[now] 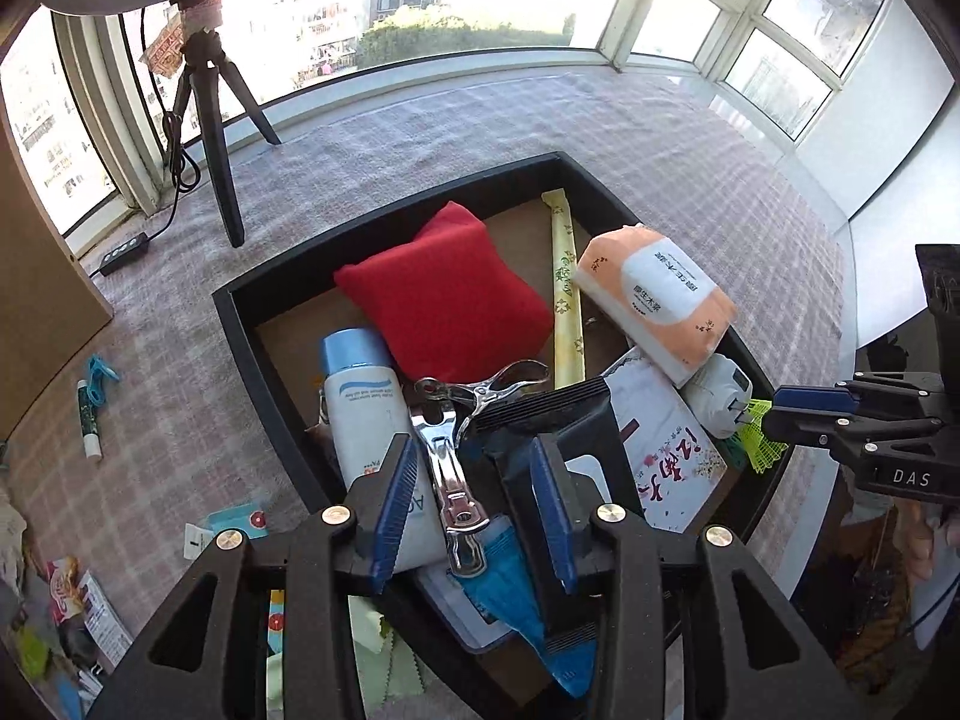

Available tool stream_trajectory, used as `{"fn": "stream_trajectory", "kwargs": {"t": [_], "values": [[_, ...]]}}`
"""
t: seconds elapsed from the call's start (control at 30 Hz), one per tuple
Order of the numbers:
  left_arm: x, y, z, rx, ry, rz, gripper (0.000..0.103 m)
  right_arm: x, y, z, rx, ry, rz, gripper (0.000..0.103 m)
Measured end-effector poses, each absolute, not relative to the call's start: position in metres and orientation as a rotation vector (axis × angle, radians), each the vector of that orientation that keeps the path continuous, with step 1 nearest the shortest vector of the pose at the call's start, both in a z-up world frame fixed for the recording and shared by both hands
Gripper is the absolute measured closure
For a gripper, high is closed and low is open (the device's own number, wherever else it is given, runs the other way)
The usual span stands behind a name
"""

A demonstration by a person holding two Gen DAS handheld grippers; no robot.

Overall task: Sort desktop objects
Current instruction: 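Carry the plug device and metal clip into the tray and release both, then move both grippers back and grasp the green cloth with the right gripper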

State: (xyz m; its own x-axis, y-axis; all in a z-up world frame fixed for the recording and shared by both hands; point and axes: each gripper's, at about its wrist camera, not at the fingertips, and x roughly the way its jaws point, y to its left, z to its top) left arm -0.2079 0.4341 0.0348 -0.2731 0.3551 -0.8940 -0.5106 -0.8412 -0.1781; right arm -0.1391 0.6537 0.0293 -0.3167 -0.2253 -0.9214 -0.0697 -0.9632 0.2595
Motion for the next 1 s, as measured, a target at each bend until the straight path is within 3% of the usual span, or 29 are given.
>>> {"fn": "stream_trajectory", "kwargs": {"t": [0.27,0.57,0.83,1.0], "values": [[-0.187,0.338,0.046,-1.489,0.143,2.272,0.065,-0.147,0.588,0.042,1.680,-0.282,-2.358,0.073],[-0.160,0.237,0.021,-1.637,0.045,2.378,0.065,-0.160,0.477,0.037,1.616,-0.045,-2.189,0.068],[-0.156,0.213,-0.008,-1.719,-0.006,2.355,0.065,-0.189,0.413,0.013,1.665,-0.041,-2.065,0.068],[-0.156,0.224,-0.031,-1.750,0.081,2.278,0.065,-0.202,0.389,-0.006,1.723,-0.080,-2.027,0.068]]}}
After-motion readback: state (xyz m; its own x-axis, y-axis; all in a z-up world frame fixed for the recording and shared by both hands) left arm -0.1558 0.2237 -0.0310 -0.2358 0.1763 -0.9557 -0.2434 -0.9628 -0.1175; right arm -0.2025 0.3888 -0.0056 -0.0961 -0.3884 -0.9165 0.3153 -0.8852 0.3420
